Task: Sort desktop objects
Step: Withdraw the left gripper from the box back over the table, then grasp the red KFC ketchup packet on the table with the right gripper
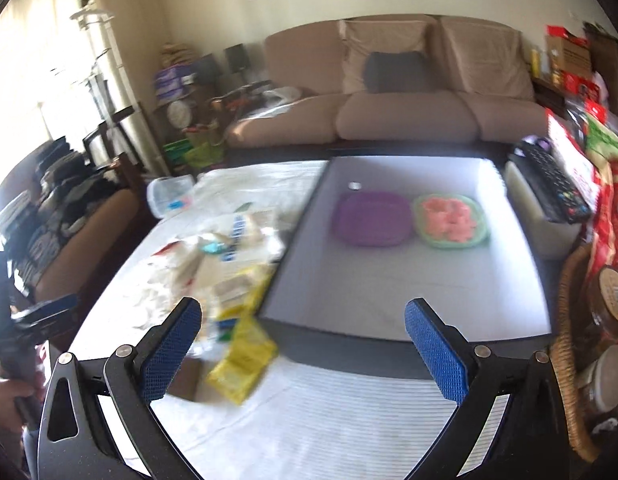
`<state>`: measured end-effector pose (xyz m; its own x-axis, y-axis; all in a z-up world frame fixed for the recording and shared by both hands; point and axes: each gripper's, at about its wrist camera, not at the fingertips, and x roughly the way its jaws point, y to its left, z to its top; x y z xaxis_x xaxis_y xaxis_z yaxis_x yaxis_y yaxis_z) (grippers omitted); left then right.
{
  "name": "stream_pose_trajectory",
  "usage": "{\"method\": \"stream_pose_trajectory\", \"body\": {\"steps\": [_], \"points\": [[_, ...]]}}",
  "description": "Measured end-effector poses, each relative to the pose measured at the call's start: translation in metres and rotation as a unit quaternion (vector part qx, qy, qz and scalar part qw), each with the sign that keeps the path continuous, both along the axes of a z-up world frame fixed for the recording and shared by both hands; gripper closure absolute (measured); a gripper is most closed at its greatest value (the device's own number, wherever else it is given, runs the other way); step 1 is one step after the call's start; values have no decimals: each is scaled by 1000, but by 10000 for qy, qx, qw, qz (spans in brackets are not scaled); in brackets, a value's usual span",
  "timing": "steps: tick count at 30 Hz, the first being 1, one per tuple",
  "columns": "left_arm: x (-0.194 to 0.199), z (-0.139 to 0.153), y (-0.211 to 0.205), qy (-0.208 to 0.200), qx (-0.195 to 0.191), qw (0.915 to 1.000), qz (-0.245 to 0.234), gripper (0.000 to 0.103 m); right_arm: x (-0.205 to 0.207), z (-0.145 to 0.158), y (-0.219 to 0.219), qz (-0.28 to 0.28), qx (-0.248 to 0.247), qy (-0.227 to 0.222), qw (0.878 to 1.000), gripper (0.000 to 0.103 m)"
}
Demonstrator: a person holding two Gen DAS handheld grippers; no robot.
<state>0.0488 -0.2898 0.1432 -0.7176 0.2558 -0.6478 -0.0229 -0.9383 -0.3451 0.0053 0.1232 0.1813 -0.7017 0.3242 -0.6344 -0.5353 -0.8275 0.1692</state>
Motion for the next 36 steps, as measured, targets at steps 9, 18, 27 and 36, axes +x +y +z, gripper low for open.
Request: {"method": "stream_pose_trajectory", "body": {"steps": [9,18,27,36], "points": [[-17,-19,-74,95,805,9947,639,0,-67,-19,-79,780,-189,185,9966,0],[-50,-15,-135,448,1351,9843,1043,0,-178,-14,-85,1002,-205,35,9948,11],[-63,-32,-180,62,1697,9739,1508,0,-321,-49,-77,1388,-393,-793,9864,21],[-66,-41,-190,-30,2054,9666,1533,0,-400,-118,-65,1271,-1069,-1940,9668,35]]}}
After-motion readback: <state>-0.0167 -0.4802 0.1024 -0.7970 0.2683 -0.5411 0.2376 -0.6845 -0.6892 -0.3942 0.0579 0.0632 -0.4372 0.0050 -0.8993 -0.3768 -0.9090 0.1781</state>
